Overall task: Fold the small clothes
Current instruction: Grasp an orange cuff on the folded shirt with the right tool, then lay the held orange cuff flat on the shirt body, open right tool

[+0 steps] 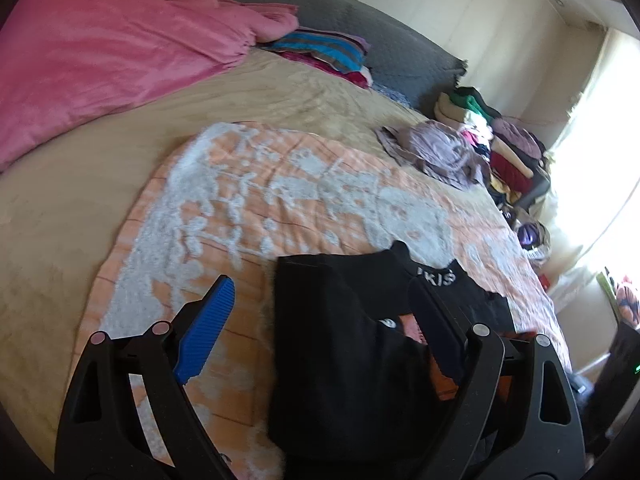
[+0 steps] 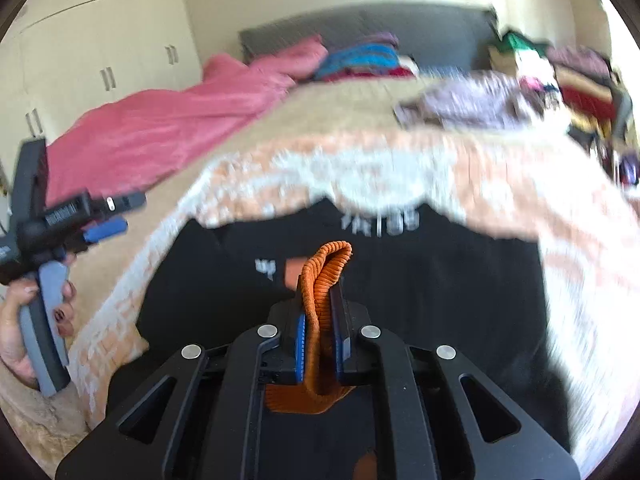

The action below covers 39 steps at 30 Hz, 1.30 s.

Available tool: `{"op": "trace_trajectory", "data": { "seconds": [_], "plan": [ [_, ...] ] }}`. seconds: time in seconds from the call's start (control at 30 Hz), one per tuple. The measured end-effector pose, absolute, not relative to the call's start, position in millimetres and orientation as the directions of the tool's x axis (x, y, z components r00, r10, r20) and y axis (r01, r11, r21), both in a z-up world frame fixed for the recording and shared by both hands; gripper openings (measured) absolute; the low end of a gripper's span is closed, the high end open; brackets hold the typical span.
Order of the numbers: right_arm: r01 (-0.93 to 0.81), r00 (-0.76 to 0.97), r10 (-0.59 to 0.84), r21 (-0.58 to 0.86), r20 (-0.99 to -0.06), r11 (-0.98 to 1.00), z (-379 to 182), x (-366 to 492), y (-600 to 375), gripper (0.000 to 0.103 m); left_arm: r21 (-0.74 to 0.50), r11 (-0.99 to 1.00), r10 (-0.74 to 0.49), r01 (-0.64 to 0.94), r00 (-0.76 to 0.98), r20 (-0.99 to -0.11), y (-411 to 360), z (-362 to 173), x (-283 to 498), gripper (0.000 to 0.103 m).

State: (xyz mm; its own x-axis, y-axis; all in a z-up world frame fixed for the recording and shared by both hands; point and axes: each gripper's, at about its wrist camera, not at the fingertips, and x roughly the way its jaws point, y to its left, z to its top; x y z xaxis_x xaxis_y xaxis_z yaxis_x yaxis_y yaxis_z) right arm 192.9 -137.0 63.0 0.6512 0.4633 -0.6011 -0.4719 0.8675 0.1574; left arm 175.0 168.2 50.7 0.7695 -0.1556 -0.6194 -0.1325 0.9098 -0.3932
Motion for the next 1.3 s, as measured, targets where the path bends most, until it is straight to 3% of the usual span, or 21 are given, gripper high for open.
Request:
{"op": "trace_trajectory", "data": {
  "seconds": [0.23, 0.4, 1.3],
  "plan": [
    [-0.488, 0.729, 0.447, 0.065, -0.518, 0.870, 110, 214, -156, 0.009, -0.395, 0.906, -0.142, -0.153, 0.768, -0.625, 178, 47, 174, 0.081],
    [-0.432, 0.760, 0.394, 0.050, -0.517, 0.900, 109, 226, -179, 0.009, -0.354, 0.924, -0.123, -0.145, 0.764, -0.633, 167, 45, 177, 0.081],
    [-0.274, 0.726, 0.245, 0.057, -0.642, 0.960, 37, 238, -222, 0.010, -0.243, 0.970, -0.155, -0.026, 0.701, -0.696, 100, 16, 190, 0.075]
  ]
}}
